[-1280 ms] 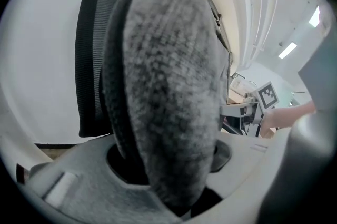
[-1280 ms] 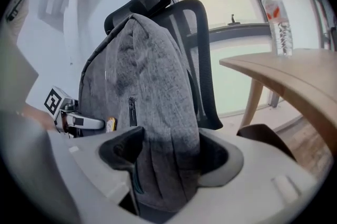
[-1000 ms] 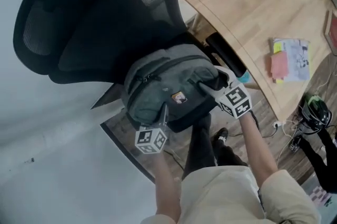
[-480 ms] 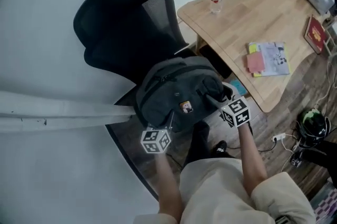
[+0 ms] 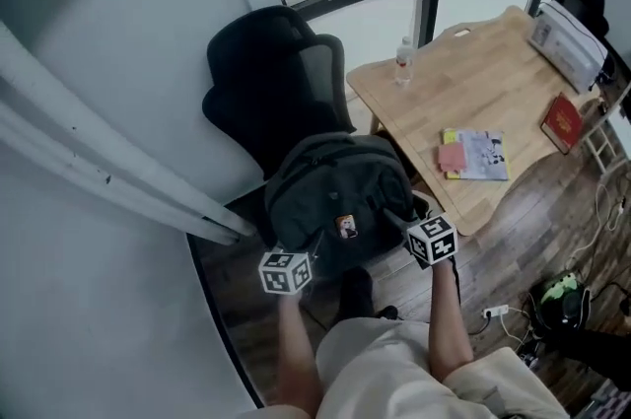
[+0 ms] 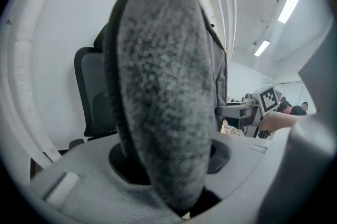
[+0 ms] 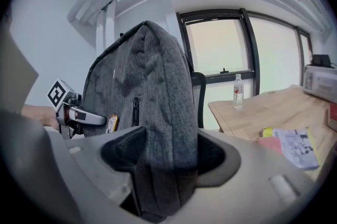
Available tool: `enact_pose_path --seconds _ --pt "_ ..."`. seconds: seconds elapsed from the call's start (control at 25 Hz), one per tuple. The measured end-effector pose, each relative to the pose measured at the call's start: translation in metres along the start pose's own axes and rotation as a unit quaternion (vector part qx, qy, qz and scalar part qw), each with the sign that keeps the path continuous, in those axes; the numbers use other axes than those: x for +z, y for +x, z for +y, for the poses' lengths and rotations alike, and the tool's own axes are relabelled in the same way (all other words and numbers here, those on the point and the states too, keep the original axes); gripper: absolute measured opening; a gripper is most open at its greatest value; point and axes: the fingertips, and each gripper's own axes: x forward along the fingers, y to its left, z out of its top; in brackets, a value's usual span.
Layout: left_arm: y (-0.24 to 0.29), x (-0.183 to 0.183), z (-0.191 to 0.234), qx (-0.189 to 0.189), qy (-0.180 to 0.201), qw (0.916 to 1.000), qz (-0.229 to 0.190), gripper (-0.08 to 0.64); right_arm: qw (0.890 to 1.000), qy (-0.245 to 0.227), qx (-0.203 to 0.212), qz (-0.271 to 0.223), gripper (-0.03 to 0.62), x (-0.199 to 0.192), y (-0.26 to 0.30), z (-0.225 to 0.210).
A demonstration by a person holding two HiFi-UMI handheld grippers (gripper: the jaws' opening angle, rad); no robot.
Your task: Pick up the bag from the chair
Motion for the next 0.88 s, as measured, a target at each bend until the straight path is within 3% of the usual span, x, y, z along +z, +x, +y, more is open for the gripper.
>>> enact_pose_path --seconds 0.4,0.88 --pt "-0.043 0.009 -0.029 -0.001 0.033 0.9994 -0.010 0.173 0.999 0.000 -0.001 -0.032 0.273 0.004 -0.046 0.028" --pt "-0.050 0.007 -0.034 0.002 0.040 0.9991 -0.008 0.172 1.000 -0.007 0.000 -0.026 0.265 0.001 -0.052 0.032"
